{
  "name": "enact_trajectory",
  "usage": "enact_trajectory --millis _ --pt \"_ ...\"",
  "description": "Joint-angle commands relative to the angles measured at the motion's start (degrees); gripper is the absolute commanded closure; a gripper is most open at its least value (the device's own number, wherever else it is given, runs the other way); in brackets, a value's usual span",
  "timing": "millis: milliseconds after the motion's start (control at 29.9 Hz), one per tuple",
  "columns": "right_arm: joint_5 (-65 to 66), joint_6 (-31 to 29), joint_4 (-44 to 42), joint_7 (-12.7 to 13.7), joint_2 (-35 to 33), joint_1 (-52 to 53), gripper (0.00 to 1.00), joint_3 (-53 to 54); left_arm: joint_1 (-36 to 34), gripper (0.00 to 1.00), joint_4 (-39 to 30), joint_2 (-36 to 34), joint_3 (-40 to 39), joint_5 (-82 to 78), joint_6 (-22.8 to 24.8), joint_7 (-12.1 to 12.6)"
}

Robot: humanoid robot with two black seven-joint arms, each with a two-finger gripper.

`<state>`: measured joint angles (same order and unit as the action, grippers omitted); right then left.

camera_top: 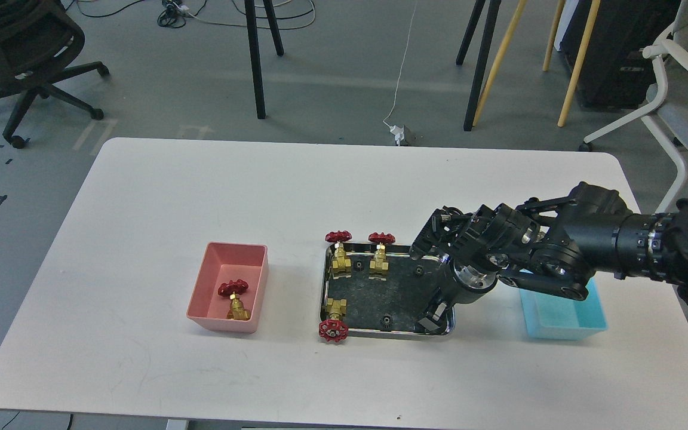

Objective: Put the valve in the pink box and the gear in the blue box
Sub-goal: 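Close the right gripper on the small brass fitting on the tray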

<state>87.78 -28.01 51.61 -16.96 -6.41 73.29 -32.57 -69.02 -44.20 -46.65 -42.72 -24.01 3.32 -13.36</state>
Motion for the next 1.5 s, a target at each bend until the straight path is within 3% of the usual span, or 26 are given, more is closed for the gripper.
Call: enact_trajectory --millis 0,234,669,969,1471 --pt "0.02 0.01 -0.10 0.08 0.70 0.09 0.50 -0.13 0.03 0.01 0.87 -0.02 -0.17 0.01 0.10 0.00" --pt "0.02 0.01 -0.10 0.09 1.05 0.27 0.61 -0.22 -0.15 0.01 1.40 -0.11 -0.09 0.01 0.37 -0.09" --pt "0.02 0.01 0.34 0.08 1.05 0.62 0.71 -1.01 -0.15 0.01 1.40 -0.19 0.09 0.01 0.19 -0.09" --pt "-0.07 0.01 0.60 0.08 1.05 1.59 0.87 -0.83 -0.15 0.01 2.63 -0.11 0.09 0.10 0.46 -0.09" --pt "-1.82 0.01 0.86 -0.27 -1.31 5.71 0.88 3.11 -0.15 0.01 2.72 -0.11 0.18 0.10 0.46 -0.17"
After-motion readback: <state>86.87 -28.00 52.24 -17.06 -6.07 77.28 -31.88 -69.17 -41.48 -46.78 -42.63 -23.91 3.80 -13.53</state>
